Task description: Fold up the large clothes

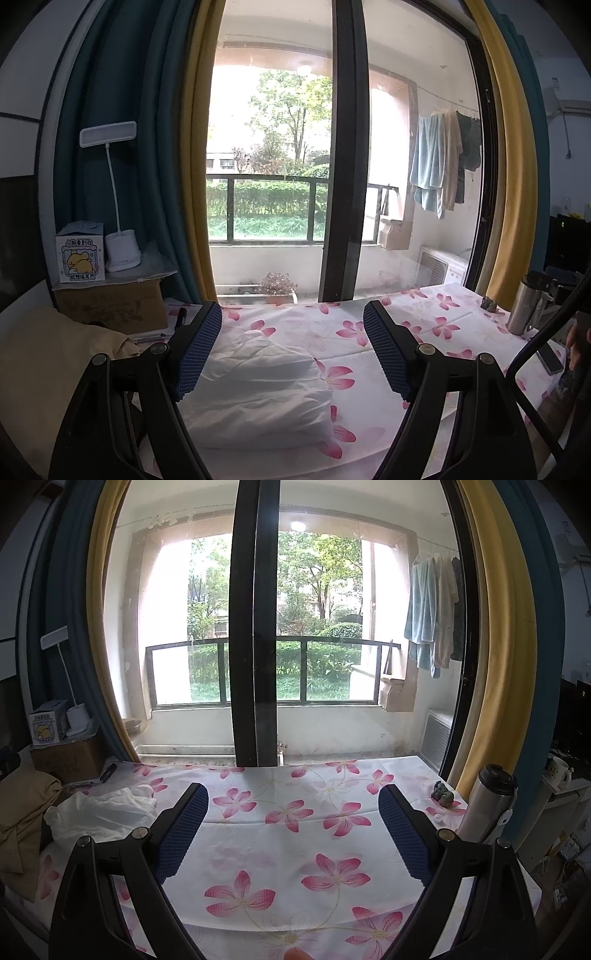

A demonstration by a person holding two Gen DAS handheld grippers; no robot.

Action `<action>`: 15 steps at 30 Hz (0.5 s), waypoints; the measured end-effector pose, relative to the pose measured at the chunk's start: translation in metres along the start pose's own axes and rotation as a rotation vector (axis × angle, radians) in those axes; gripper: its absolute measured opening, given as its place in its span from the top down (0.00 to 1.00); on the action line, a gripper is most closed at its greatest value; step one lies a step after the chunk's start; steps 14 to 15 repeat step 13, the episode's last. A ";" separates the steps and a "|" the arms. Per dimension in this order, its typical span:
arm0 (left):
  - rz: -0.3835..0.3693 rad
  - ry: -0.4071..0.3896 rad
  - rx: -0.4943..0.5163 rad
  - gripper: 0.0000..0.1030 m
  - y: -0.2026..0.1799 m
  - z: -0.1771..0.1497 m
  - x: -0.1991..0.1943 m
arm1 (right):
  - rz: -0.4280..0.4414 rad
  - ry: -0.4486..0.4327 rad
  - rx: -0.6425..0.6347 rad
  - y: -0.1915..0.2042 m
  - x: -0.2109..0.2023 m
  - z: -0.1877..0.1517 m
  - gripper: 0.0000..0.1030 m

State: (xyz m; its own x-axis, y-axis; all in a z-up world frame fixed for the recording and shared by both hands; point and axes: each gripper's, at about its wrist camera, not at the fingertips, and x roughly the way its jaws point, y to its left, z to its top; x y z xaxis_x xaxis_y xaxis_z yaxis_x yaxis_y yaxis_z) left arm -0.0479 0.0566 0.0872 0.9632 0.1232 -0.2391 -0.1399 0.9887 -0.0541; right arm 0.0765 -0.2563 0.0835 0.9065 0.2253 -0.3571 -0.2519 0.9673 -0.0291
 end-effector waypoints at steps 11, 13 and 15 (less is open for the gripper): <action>-0.008 0.012 0.016 0.21 -0.003 0.001 0.006 | -0.001 0.004 -0.001 -0.001 0.002 0.001 0.10; -0.014 0.016 0.021 0.21 -0.005 0.001 0.008 | -0.001 0.006 -0.002 -0.001 0.003 0.001 0.10; -0.014 0.016 0.021 0.21 -0.005 0.001 0.008 | -0.001 0.006 -0.002 -0.001 0.003 0.001 0.10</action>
